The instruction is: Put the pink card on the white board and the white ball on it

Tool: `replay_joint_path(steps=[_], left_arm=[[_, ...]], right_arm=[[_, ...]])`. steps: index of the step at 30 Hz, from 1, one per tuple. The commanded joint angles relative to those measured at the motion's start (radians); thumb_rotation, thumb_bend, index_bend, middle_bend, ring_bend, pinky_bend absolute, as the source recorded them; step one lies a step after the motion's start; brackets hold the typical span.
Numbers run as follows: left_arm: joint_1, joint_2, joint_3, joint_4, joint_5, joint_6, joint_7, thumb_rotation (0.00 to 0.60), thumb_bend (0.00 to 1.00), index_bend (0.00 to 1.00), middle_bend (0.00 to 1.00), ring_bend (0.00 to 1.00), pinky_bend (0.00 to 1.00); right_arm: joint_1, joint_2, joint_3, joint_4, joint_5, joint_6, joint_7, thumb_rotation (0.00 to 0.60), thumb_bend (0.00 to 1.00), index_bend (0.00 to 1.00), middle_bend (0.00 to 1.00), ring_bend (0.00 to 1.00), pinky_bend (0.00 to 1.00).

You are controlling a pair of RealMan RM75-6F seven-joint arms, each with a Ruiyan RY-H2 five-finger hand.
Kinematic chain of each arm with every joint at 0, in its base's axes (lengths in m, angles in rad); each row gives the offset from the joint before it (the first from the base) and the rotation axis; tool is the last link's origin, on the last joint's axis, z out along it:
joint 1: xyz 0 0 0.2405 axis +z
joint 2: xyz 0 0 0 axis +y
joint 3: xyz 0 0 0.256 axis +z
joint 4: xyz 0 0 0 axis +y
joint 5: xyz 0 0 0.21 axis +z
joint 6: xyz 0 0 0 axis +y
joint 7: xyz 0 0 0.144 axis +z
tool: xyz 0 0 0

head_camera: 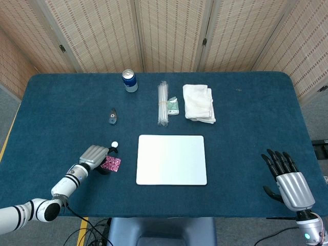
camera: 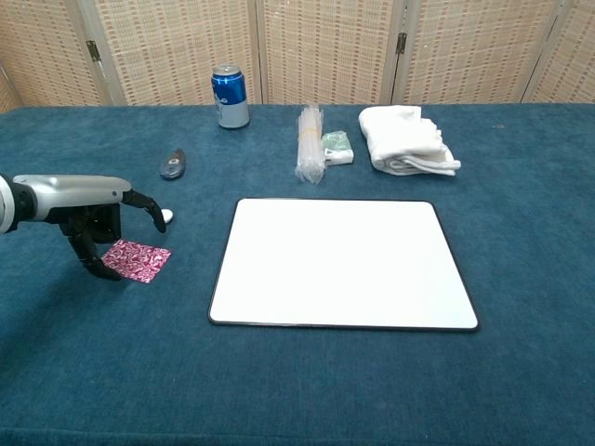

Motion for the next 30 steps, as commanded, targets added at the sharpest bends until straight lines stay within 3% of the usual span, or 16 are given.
replay_joint_path(steps=[1, 19, 30], left_arm=[[0.001, -0.002, 0.007, -0.005, -0.010, 0.014, 0.009, 0.600, 0.23, 0.29, 1.00, 1.00, 1.00], [0.020, -0.022, 0.018, 0.039, 0.006, 0.016, -0.046, 0.600, 0.23, 0.30, 1.00, 1.00, 1.00], [0.024, -0.041, 0.016, 0.087, 0.027, 0.000, -0.085, 0.600, 0.23, 0.37, 1.00, 1.00, 1.00]], right_arm=[[-0.001, -0.001, 0.000, -0.001, -0.001, 0.002, -0.001, 0.600, 0.15, 0.00, 0.00, 0.00, 0.00], [0.000, -0.007, -0.002, -0.001, -0.004, 0.002, -0.015, 0.600, 0.15, 0.00, 0.00, 0.00, 0.00], [0.002, -0.009, 0.001, -0.001, 0.004, -0.003, -0.021, 0.600, 0.15, 0.00, 0.00, 0.00, 0.00]])
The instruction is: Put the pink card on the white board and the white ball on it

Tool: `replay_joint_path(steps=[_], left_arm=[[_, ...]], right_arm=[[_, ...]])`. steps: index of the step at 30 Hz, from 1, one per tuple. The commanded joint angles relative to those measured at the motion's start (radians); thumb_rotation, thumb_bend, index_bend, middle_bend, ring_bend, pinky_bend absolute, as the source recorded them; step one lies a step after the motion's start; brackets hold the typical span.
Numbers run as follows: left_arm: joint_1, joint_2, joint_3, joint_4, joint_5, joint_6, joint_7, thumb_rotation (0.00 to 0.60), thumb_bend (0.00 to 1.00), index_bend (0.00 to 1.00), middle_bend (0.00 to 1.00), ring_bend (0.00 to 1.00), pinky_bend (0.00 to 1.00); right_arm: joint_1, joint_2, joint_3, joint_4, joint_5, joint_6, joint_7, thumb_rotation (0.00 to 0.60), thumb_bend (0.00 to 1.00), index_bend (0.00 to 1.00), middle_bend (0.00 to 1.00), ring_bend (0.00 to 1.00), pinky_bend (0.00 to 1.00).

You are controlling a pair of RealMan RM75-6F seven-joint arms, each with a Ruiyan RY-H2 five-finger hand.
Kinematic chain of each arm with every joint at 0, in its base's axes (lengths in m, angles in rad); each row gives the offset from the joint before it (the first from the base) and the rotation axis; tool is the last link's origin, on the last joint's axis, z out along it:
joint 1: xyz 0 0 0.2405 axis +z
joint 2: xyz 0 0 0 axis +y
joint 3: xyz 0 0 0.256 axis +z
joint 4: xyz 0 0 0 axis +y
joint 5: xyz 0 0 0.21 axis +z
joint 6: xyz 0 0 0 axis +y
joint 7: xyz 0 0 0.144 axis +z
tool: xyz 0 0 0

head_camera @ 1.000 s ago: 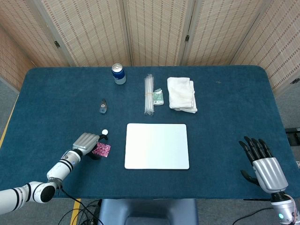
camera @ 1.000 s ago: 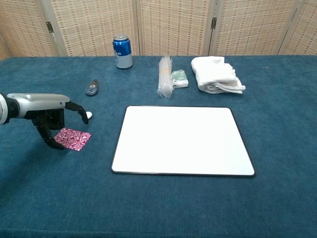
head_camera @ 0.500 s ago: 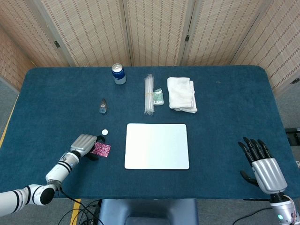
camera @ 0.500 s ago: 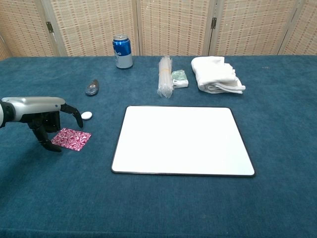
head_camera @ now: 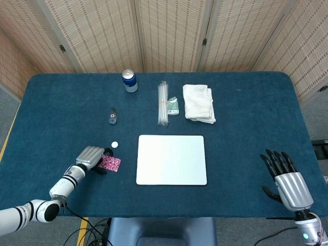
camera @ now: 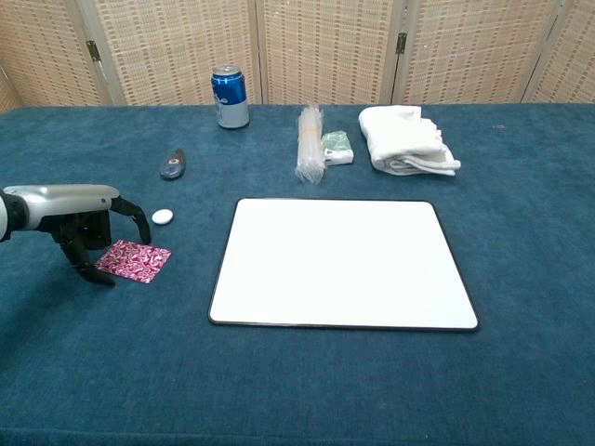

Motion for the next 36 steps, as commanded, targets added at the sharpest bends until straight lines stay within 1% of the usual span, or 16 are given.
replay_joint_path(steps=[1, 6, 24, 36], left_arm=[[0.001, -0.006, -0.001, 0.011, 0.006, -0.002, -0.009, 0.600, 0.23, 0.38, 1.00, 1.00, 1.00], [0.003, -0.012, -0.005, 0.026, 0.019, -0.007, -0.027, 0.600, 0.23, 0.41, 1.00, 1.00, 1.00], [-0.001, -0.030, -0.013, 0.073, 0.030, -0.037, -0.060, 0.600, 0.25, 0.47, 1.00, 1.00, 1.00], [0.007, -0.008, -0.017, 0.040, 0.028, -0.014, -0.052, 0.600, 0.25, 0.50, 1.00, 1.00, 1.00]], right_arm=[[0.001, -0.001, 0.001, 0.000, 0.002, -0.002, -0.003, 0.600, 0.15, 0.00, 0.00, 0.00, 0.00], [0.003, -0.003, 0.002, 0.000, 0.005, -0.005, -0.009, 0.600, 0.15, 0.00, 0.00, 0.00, 0.00], [0.004, -0.007, 0.007, -0.001, 0.017, -0.008, -0.018, 0.600, 0.15, 0.00, 0.00, 0.00, 0.00], [0.004, -0.006, 0.004, -0.003, 0.008, -0.004, -0.017, 0.600, 0.15, 0.00, 0.00, 0.00, 0.00]])
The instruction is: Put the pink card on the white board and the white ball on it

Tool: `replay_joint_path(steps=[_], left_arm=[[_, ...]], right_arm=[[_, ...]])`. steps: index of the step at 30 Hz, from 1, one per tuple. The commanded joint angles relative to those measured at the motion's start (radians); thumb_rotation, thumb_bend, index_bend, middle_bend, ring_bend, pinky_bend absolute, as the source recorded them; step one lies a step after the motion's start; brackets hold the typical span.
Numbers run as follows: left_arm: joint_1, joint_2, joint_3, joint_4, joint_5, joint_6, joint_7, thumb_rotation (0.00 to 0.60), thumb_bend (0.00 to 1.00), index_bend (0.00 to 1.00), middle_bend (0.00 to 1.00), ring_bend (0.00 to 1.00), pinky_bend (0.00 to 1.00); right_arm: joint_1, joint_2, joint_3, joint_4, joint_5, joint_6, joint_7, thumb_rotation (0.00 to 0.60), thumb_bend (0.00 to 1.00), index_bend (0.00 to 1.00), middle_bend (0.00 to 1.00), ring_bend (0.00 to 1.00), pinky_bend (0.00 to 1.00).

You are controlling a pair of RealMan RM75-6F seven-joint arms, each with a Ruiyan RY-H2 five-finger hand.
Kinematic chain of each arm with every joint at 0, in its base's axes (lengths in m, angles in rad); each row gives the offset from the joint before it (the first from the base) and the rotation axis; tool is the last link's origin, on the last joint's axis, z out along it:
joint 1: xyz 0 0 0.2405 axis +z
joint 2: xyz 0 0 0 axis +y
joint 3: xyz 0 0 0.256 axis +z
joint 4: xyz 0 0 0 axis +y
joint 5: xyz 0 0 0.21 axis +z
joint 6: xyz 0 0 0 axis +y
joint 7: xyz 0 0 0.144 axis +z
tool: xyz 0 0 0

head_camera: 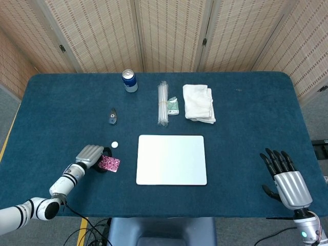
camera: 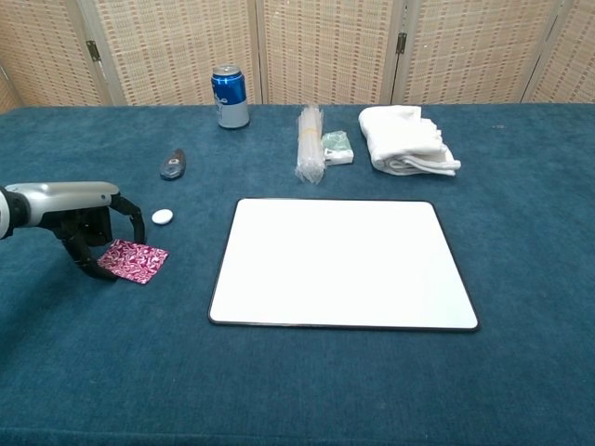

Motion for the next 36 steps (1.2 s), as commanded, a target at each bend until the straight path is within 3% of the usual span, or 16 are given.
replay_joint_path(steps=[1, 13, 24, 36], left_arm=[[0.001, 0.002, 0.001, -0.003, -0.005, -0.001, 0.003, 0.600, 0.25, 0.50, 1.00, 1.00, 1.00], [0.003, 0.063, -0.008, -0.115, -0.018, 0.055, 0.056, 0.600, 0.25, 0.46, 1.00, 1.00, 1.00], [-0.047, 0.133, -0.027, -0.363, -0.171, 0.183, 0.276, 0.600, 0.25, 0.44, 1.00, 1.00, 1.00], [-0.198, -0.008, -0.105, -0.549, -0.456, 0.403, 0.550, 0.600, 0.25, 0.43, 1.00, 1.00, 1.00]], right_arm=[[-0.002, 0.000, -0.001, 0.000, -0.003, 0.004, 0.000, 0.600, 0.15, 0.00, 0.00, 0.00, 0.00], [-0.001, 0.007, -0.007, -0.001, -0.022, 0.012, 0.014, 0.600, 0.15, 0.00, 0.00, 0.00, 0.00], [-0.011, 0.039, -0.028, 0.004, -0.084, 0.061, 0.093, 0.600, 0.15, 0.00, 0.00, 0.00, 0.00], [-0.042, 0.097, -0.055, 0.040, -0.166, 0.176, 0.277, 0.600, 0.15, 0.00, 0.00, 0.00, 0.00]])
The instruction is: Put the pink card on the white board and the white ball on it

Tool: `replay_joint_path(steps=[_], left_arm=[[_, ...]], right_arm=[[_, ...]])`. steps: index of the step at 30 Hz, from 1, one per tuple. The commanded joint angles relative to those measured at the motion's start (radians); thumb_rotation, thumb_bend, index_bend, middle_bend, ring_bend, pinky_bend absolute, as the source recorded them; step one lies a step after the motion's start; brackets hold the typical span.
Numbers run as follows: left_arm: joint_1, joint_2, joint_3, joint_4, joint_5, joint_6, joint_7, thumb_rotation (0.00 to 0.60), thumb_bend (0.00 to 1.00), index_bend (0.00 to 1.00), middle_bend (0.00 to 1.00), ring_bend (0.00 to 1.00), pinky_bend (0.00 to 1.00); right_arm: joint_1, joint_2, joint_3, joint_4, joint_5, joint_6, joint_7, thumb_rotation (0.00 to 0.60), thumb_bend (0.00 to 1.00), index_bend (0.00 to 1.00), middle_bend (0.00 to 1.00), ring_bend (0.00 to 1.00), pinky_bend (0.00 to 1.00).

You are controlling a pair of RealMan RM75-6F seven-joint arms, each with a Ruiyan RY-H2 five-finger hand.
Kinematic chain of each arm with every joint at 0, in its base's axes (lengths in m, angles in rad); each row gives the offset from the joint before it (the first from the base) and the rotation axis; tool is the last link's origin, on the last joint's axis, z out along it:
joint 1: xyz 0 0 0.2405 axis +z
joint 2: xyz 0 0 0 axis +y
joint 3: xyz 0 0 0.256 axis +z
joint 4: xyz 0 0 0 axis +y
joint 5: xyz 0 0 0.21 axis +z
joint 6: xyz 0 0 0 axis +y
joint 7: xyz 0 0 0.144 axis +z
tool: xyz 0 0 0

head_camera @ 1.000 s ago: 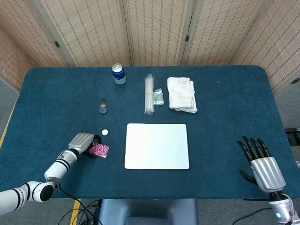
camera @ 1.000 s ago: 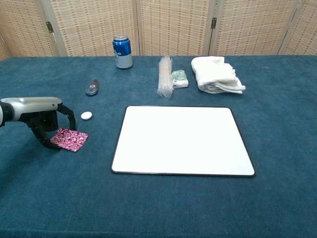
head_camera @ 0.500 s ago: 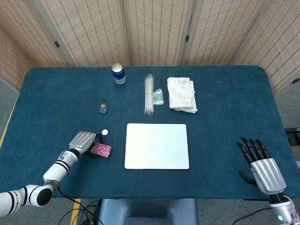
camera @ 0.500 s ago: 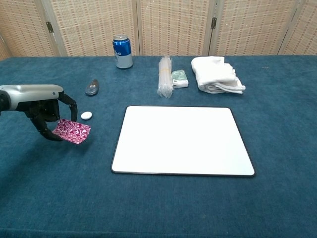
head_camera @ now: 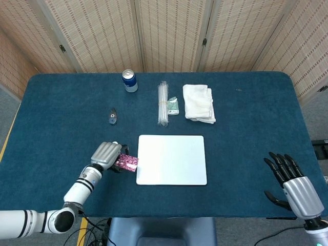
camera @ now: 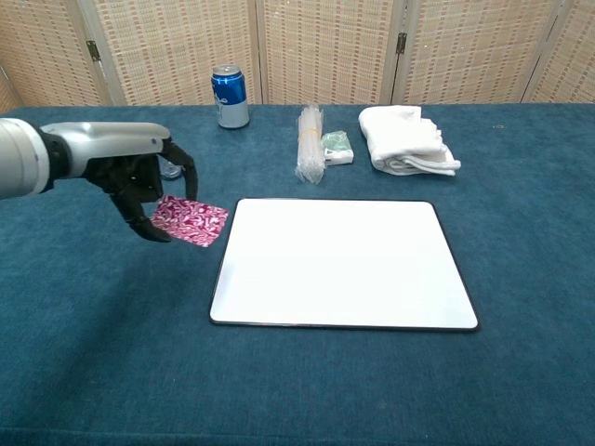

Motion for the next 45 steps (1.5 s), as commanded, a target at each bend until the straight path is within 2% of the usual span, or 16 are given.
replay_joint_path(steps=[1, 4, 8, 16, 21, 36, 45], left_arm=[[-0.074, -0.085, -0.033, -0.053, -0.089, 0.093, 0.106, 0.600, 0.25, 0.43, 1.00, 1.00, 1.00], [-0.108, -0.152, -0.049, -0.040, -0.130, 0.126, 0.140, 0.600, 0.25, 0.43, 1.00, 1.00, 1.00], [-0.153, -0.232, -0.067, 0.026, -0.188, 0.120, 0.170, 0.600, 0.25, 0.43, 1.00, 1.00, 1.00], [-0.228, -0.340, -0.114, 0.201, -0.246, 0.029, 0.167, 0.600, 0.25, 0.43, 1.00, 1.00, 1.00], [-0.256, -0.370, -0.132, 0.295, -0.256, -0.044, 0.141, 0.600, 0.25, 0.42, 1.00, 1.00, 1.00], [-0.292, -0.399, -0.128, 0.501, -0.213, -0.244, 0.017, 0.600, 0.25, 0.41, 1.00, 1.00, 1.00], [-0.276, -0.382, -0.109, 0.544, -0.169, -0.303, -0.072, 0.600, 0.25, 0.31, 1.00, 1.00, 1.00]], right_arm=[[-0.014, 0.017, -0.009, 0.024, -0.026, 0.042, 0.050, 0.600, 0.15, 0.00, 0.00, 0.00, 0.00], [-0.022, 0.021, -0.015, 0.040, -0.047, 0.068, 0.077, 0.600, 0.15, 0.00, 0.00, 0.00, 0.00], [-0.029, 0.023, -0.022, 0.056, -0.068, 0.093, 0.100, 0.600, 0.15, 0.00, 0.00, 0.00, 0.00], [-0.030, 0.032, -0.023, 0.074, -0.064, 0.100, 0.138, 0.600, 0.15, 0.00, 0.00, 0.00, 0.00], [-0.031, 0.035, -0.015, 0.079, -0.044, 0.100, 0.154, 0.600, 0.15, 0.00, 0.00, 0.00, 0.00], [-0.022, 0.035, 0.000, 0.063, 0.011, 0.046, 0.131, 0.600, 0.15, 0.00, 0.00, 0.00, 0.00], [-0.012, 0.032, 0.007, 0.050, 0.028, 0.013, 0.106, 0.600, 0.16, 0.00, 0.00, 0.00, 0.00]])
